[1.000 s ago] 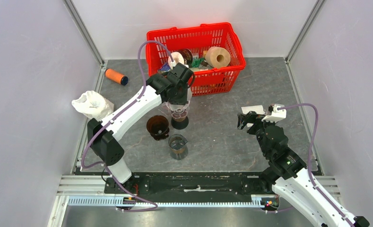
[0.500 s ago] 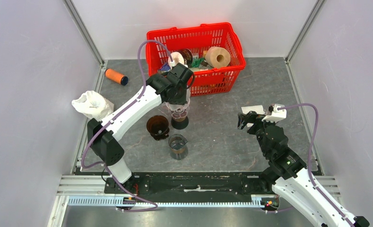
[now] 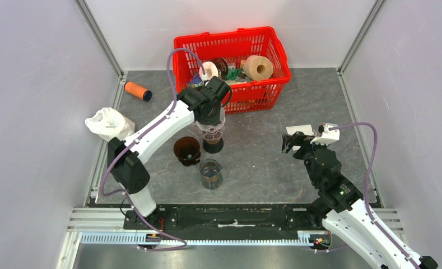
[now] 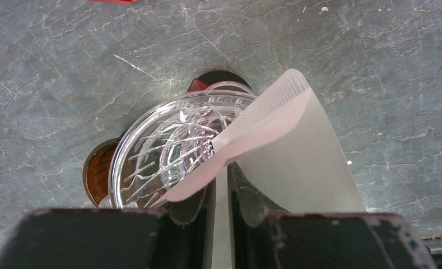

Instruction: Place the coffee filter in the dripper

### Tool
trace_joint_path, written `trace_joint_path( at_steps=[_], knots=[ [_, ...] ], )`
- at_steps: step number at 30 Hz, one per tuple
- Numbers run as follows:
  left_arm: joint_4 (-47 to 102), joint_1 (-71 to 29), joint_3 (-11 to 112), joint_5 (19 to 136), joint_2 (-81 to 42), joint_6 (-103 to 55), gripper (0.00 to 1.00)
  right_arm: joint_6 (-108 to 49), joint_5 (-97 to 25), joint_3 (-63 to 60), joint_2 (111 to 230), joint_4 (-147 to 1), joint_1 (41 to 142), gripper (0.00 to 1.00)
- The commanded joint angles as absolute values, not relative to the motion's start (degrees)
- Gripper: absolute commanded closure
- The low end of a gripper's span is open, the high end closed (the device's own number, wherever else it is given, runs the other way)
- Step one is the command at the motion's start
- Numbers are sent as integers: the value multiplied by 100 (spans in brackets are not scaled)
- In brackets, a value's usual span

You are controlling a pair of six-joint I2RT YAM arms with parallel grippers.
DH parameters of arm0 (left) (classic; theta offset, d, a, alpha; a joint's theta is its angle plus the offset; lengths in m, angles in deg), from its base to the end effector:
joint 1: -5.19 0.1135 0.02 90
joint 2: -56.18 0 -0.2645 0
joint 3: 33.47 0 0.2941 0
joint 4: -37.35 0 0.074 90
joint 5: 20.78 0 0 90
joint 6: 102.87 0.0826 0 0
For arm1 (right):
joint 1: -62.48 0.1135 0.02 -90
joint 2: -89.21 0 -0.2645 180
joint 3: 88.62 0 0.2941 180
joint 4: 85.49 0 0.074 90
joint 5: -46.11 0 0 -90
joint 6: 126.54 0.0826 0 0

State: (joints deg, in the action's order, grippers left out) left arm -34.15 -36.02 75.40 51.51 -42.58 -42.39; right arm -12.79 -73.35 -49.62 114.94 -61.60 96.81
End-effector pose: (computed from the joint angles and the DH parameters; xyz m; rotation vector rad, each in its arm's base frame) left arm 0.3347 -0.2597 0.2925 0.1595 2.5572 -0.0526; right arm 0.1975 0.0857 0.2689 0.2127 1.7279 0.2943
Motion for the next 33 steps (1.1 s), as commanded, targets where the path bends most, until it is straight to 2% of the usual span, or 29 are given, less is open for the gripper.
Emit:
trace_joint_path(
  at_steps=[1,15,25,33],
  knots=[
    [-3372,-3568,7508,5130,-4314,-4209,82,-1365,-7447,-4933,11473,-6203,9676,1],
    [-3364,-3551,7542,5172,-4367,-4190,81,-1368,-7466,-4920,11538,-6202,9675,1],
    [-3359,-3551,7533,5326,-4422,-4208,77,-1375,-7463,-4925,11507,-6203,9676,1],
    [-3359,-3551,7529,5402,-4307,-4215,61,-1381,-7473,-4922,11501,-6191,9675,1]
  ],
)
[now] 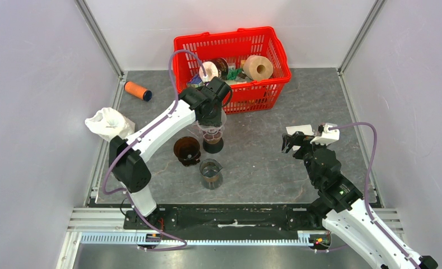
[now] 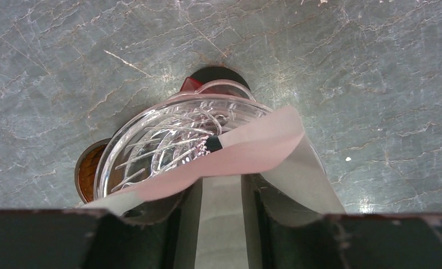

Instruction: Place the coffee filter in the dripper

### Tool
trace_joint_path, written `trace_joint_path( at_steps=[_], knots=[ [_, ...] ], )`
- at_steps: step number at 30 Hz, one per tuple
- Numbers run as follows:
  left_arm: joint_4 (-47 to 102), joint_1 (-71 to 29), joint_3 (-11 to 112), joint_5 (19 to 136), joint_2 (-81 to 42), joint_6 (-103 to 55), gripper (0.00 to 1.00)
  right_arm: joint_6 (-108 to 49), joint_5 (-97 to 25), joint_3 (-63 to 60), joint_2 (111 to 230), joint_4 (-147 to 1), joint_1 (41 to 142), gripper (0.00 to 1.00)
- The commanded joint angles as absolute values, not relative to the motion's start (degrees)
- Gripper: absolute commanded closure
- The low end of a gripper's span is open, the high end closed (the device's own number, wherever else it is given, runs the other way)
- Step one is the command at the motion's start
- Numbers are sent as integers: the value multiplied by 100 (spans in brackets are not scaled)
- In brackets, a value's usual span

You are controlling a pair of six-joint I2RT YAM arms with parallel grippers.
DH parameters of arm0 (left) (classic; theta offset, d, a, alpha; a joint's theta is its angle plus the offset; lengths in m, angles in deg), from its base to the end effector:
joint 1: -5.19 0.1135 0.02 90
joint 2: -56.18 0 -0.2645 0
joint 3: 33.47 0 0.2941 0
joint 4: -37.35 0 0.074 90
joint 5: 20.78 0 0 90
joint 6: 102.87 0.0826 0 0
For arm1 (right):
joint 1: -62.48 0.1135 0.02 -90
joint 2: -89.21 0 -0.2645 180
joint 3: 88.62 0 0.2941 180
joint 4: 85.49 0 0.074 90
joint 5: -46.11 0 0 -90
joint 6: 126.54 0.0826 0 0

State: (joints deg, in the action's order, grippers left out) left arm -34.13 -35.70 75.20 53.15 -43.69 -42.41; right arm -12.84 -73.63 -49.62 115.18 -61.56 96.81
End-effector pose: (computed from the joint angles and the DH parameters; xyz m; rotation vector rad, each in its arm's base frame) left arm 0.3373 -0.2618 0.2828 0.1679 2.5899 -0.0644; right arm 0.1980 0.0856 0.2681 0.2142 1.7311 0.2868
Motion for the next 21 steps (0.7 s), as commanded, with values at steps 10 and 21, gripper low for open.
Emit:
trace_joint_path(
  at_steps=[10,21],
  knots=[
    [-3358,-3551,7523,5445,-4261,-4210,53,-1390,-7463,-4933,11430,-6194,9669,1],
    [-3358,-3552,7524,5577,-4220,-4206,42,-1396,-7474,-4933,11447,-6187,9673,1]
  ],
)
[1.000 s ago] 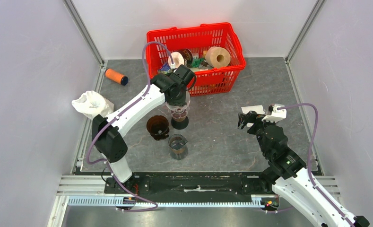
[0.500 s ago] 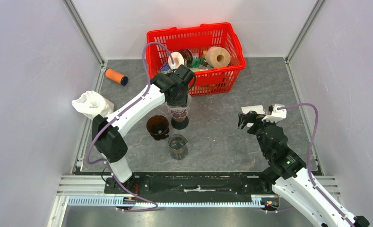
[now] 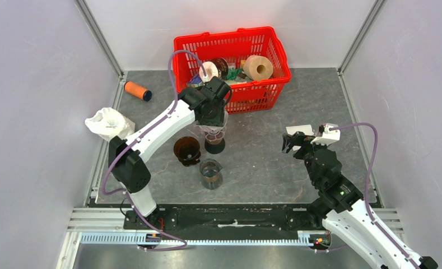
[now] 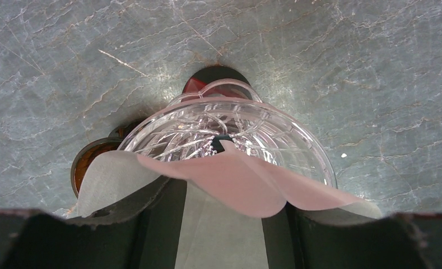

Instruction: Place the coffee filter in the dripper

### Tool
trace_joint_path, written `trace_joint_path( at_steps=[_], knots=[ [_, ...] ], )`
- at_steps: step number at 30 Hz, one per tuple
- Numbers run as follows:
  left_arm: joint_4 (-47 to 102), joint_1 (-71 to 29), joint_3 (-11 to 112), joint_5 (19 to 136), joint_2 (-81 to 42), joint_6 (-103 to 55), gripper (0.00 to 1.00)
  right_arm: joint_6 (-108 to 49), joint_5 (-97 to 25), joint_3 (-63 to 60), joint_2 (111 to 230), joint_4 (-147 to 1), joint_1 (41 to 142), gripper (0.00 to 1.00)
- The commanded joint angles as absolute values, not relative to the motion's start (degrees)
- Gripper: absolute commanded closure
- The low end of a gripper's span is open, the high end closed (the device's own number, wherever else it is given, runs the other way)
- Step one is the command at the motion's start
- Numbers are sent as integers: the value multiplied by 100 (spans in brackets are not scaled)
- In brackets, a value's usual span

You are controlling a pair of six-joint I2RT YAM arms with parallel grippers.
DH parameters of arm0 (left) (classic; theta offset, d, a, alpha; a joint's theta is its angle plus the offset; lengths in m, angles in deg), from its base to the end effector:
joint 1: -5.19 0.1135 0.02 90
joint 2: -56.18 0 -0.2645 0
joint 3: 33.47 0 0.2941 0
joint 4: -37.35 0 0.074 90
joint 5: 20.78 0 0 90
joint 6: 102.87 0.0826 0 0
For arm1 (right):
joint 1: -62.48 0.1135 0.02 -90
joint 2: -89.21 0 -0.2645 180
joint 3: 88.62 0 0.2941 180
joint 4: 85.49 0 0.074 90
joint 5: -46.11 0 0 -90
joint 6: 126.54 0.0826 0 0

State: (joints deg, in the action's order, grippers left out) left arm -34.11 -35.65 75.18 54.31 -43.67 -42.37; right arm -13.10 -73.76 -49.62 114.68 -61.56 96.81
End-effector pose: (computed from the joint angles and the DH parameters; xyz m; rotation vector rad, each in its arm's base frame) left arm 0.3366 -0.2629 0.2825 0.1748 2.5996 -0.0863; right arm 0.1969 0.0847 0.2698 0.2142 1.7232 0.2863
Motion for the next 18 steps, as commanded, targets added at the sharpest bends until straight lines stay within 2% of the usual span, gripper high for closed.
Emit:
trace_joint_path(
  at_steps=[1,15,18],
  knots=[
    [-3364,-3551,7518,5582,-4209,-4200,42,-1394,-7474,-4926,11443,-6191,9674,1],
    [-3361,-3551,7496,5648,-4167,-4191,41,-1394,-7476,-4933,11432,-6181,9680,1],
    [-3365,-3559,7508,5687,-4157,-4196,47,-1391,-7499,-4932,11450,-6183,9671,1]
  ],
)
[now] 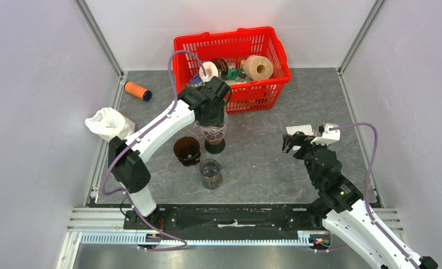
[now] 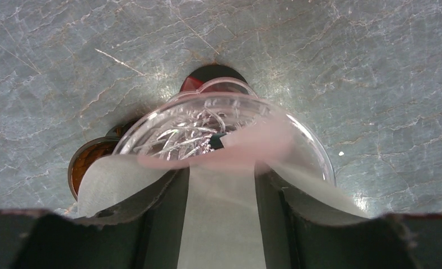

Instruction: Place the coffee filter in the dripper

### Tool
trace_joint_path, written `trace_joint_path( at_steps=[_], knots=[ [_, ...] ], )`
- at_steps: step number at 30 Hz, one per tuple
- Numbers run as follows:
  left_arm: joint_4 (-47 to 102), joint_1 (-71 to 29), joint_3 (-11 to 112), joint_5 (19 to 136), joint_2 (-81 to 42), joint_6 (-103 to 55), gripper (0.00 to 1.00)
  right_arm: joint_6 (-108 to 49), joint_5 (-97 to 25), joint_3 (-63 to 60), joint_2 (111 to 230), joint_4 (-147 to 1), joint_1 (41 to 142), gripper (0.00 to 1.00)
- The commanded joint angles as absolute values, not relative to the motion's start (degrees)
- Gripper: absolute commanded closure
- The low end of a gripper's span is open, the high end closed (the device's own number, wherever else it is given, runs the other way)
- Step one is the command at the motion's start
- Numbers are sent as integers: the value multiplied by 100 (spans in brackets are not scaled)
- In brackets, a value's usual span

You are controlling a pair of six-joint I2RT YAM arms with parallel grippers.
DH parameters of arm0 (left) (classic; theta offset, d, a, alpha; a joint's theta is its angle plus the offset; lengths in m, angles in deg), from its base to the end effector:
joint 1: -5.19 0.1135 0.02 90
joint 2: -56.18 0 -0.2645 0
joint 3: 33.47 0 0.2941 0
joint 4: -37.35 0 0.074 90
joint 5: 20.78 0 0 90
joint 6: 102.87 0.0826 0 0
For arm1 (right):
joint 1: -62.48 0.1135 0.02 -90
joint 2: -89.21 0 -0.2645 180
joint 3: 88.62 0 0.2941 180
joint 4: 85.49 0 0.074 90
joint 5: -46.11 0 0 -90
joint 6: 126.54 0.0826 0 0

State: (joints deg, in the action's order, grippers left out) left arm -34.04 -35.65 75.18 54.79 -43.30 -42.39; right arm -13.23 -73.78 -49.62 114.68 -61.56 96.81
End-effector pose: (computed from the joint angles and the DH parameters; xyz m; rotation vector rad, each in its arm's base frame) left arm 0.3355 -0.2628 0.2850 0.1756 2.5975 -0.1015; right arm 0.1969 0.0846 0.2698 0.2124 1.7233 0.2844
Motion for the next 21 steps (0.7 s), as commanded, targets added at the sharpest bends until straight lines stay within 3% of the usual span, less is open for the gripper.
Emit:
trace_joint_path(
  at_steps=[1,5,15,21],
  knots=[
    [-3365,-3559,7515,5711,-4156,-4193,49,-1393,-7500,-4934,11453,-6185,9675,1],
    [-3360,-3559,7513,5757,-4148,-4196,60,-1387,-7500,-4932,11486,-6186,9675,1],
    [-3365,-3559,7491,5753,-4005,-4229,74,-1386,-7492,-4933,11494,-6184,9676,1],
    [-3365,-3559,7589,5736,-3899,-4209,73,-1371,-7460,-4933,11495,-6181,9671,1]
  ],
)
